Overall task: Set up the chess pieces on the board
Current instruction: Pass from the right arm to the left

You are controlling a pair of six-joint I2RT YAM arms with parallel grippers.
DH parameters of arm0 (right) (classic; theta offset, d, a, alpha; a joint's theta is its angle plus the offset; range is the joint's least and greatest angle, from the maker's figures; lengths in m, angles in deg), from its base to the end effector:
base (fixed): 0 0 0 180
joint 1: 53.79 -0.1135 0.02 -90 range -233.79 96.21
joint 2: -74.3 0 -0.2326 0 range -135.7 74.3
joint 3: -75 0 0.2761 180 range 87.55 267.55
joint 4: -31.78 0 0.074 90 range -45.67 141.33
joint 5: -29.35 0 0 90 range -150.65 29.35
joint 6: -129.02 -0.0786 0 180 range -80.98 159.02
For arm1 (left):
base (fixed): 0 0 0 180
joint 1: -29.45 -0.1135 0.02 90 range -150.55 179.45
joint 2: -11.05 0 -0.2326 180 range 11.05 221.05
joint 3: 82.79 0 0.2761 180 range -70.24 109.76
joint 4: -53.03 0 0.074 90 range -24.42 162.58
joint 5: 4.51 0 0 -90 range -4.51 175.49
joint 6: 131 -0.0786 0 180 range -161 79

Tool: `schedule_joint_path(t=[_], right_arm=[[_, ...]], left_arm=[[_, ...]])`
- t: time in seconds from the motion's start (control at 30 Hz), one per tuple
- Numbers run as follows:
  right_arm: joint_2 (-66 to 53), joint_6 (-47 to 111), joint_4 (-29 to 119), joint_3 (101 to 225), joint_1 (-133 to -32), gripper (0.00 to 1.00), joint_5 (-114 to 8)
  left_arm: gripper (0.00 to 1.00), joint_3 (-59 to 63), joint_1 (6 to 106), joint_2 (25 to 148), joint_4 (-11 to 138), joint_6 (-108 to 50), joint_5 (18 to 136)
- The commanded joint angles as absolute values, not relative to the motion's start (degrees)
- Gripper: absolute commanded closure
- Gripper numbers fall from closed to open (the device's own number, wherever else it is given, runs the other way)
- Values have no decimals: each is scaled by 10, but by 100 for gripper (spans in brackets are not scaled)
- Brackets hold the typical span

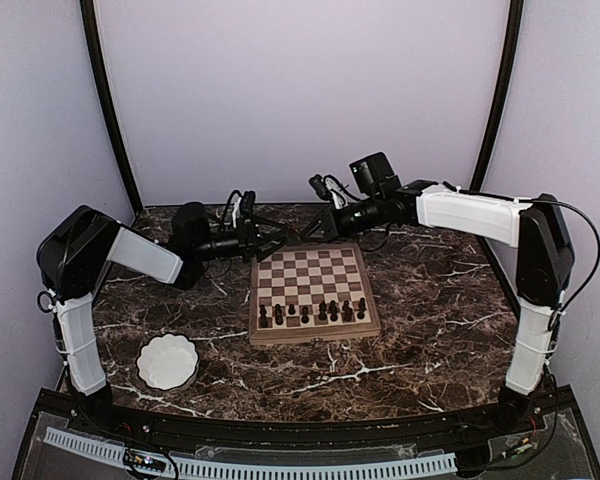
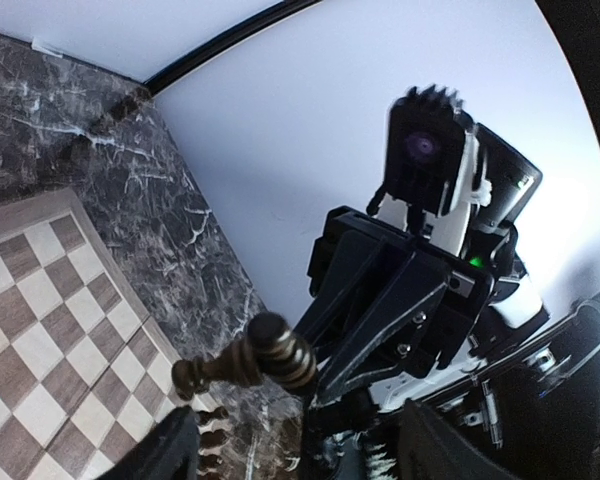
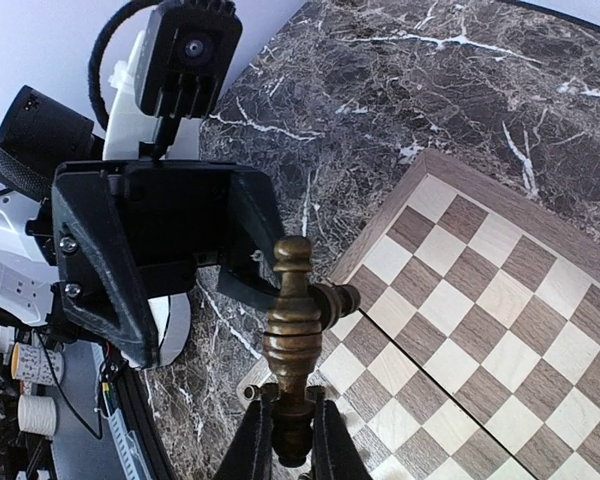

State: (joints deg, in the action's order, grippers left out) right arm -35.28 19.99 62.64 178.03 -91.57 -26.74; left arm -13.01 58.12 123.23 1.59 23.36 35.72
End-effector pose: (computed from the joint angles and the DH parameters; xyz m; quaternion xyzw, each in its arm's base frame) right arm 0.3548 0.3305 0.2166 -0.2672 0.8251 0.4315 0.2484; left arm 0.3528 -0.2613 0.1623 0.1242 0.6587 -0.6886 0.2766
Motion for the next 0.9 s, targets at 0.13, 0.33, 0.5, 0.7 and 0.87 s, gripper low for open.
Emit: schedule_joint_path(t=[0.13, 0.33, 0.5, 0.7, 0.87], right_arm=[[-319, 174, 581, 1767, -911, 97, -239], [-319, 165, 575, 1763, -911, 97, -228], [-322, 157, 569, 1763, -911, 97, -224], [-324, 153, 563, 1761, -911, 97, -225], [-324, 152, 561, 1757, -910, 97, -231]], left_arm=[[12, -124, 583, 1225, 35, 202, 367], [11, -98, 584, 1238, 25, 204, 358], [14, -88, 587, 1246, 6, 220, 348], [23, -76, 590, 1257, -30, 246, 329], [34, -78, 591, 1258, -46, 259, 326]])
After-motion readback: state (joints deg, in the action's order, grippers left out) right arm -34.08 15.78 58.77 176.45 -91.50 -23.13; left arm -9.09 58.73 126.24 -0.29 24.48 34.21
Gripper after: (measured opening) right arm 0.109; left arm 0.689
